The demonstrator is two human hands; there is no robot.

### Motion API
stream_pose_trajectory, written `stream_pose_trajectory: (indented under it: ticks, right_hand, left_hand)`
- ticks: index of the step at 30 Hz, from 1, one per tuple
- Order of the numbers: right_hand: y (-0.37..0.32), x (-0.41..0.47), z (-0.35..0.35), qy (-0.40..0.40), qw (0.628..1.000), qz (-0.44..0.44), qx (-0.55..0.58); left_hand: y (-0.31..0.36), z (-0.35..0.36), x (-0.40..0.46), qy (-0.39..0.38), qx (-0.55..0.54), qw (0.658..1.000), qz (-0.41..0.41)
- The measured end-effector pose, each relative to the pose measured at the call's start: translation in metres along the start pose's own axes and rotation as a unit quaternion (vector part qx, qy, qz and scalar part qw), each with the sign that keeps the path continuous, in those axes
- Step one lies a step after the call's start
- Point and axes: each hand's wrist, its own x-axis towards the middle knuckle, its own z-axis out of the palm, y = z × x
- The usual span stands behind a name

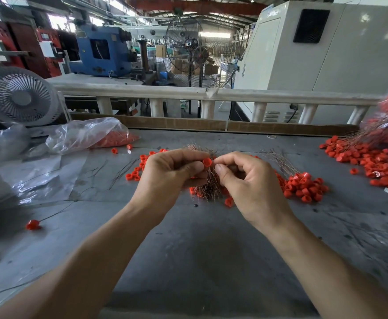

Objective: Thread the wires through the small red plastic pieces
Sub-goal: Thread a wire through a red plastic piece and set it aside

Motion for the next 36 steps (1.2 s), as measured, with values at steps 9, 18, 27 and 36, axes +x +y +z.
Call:
stream_pose_trajectory:
  ticks: [9, 18, 27, 36]
  right_hand:
    - [0.001, 0.0, -0.003, -0.016, 1.0, -0.011, 0.003]
    - [0.006, 0.001, 0.002, -0.067, 0.991, 0.059, 0.102]
    - [0.002, -0.001, 0.003, -0.097, 0.979, 0.102, 0.144]
    - [0.011, 0.006, -0.007, -0.068, 0.991, 0.111, 0.019]
  left_hand:
    - [0.001, -0.001, 0.0, -0.004, -0.013, 1.0, -0.014]
    - [0.002, -0.001, 0.001, -0.006, -0.078, 0.996, -0.044]
    - [0.0, -0.002, 0.002, -0.035, -0.126, 0.988, -0.078]
    - [-0.004, -0.003, 0.005, -0.002, -0.129, 0.988, -0.082]
